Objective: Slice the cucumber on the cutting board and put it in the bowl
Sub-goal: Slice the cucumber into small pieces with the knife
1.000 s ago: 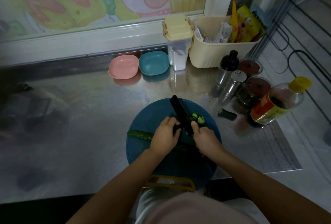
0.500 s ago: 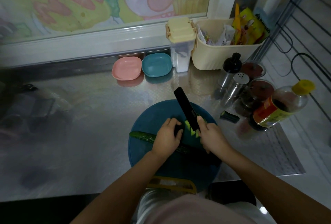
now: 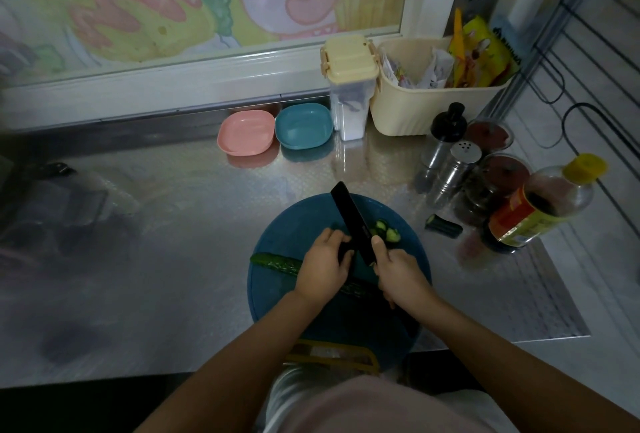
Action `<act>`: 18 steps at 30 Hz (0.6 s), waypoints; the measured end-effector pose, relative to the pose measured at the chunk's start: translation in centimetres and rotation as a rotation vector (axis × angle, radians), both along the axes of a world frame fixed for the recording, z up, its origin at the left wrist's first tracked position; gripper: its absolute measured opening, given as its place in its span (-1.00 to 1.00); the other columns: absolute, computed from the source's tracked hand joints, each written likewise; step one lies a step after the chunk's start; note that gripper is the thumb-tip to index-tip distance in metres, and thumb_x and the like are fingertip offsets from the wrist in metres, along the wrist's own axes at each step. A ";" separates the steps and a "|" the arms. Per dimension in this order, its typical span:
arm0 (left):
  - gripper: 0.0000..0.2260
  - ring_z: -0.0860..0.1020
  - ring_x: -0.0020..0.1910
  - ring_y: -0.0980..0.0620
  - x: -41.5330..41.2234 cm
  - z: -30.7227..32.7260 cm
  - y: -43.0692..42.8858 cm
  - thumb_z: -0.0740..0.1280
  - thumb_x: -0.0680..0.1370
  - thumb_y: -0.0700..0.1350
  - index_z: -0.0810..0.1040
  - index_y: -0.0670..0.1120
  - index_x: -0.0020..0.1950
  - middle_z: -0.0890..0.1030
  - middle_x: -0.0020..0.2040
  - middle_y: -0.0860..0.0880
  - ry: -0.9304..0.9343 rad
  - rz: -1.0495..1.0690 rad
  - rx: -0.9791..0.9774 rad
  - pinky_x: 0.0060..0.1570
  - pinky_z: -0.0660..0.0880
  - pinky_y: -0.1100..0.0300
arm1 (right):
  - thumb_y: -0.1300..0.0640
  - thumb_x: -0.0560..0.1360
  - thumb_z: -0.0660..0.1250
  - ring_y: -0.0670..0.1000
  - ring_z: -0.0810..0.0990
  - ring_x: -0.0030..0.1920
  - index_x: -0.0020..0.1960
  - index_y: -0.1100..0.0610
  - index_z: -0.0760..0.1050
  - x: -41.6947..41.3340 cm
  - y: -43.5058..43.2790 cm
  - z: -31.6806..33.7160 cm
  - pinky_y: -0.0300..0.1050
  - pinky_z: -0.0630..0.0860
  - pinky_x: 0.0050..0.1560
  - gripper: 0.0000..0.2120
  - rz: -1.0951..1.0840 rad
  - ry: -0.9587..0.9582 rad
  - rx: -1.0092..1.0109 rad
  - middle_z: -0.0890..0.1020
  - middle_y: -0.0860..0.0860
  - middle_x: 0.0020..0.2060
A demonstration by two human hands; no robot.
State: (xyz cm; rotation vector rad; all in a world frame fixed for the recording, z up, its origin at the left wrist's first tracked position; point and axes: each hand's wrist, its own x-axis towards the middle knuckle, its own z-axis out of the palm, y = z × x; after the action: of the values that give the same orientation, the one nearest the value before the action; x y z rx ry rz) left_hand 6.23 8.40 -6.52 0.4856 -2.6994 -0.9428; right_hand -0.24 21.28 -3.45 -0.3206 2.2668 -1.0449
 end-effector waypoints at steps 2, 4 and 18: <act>-0.85 0.52 -0.08 -0.05 0.0 0.0 0.1 0.34 0.51 -0.25 0.53 -0.20 0.07 0.51 -0.01 -0.13 0.002 -0.003 -0.017 -0.15 0.39 0.25 | -0.17 0.61 -0.06 0.05 0.47 -0.47 -0.42 0.16 0.35 0.1 -0.2 -0.2 -0.10 0.42 -0.38 -0.41 0.002 0.029 -0.007 0.48 0.07 -0.48; -0.84 0.52 -0.07 -0.05 -0.1 0.0 0.1 0.33 0.51 -0.24 0.53 -0.19 0.07 0.51 -0.01 -0.12 -0.004 -0.003 -0.029 -0.15 0.39 0.25 | -0.15 0.62 -0.07 0.05 0.49 -0.42 -0.42 0.17 0.37 0.2 -0.5 -0.3 -0.10 0.41 -0.36 -0.40 0.012 0.069 0.008 0.50 0.08 -0.46; -0.86 0.51 -0.06 -0.03 -0.2 0.2 0.3 0.33 0.52 -0.22 0.51 -0.20 0.06 0.51 -0.01 -0.11 -0.023 0.039 0.008 -0.15 0.38 0.26 | -0.15 0.62 -0.09 0.15 0.58 -0.23 -0.28 0.25 0.49 -0.5 -0.7 -1.5 -0.07 0.46 -0.21 -0.38 0.036 0.118 0.093 0.60 0.18 -0.27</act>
State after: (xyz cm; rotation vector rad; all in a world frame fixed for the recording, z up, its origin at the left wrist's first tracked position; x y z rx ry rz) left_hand 6.04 8.70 -6.36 0.5522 -2.6972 -0.9430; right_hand -0.71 20.60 -4.97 -0.3921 2.3973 -0.9211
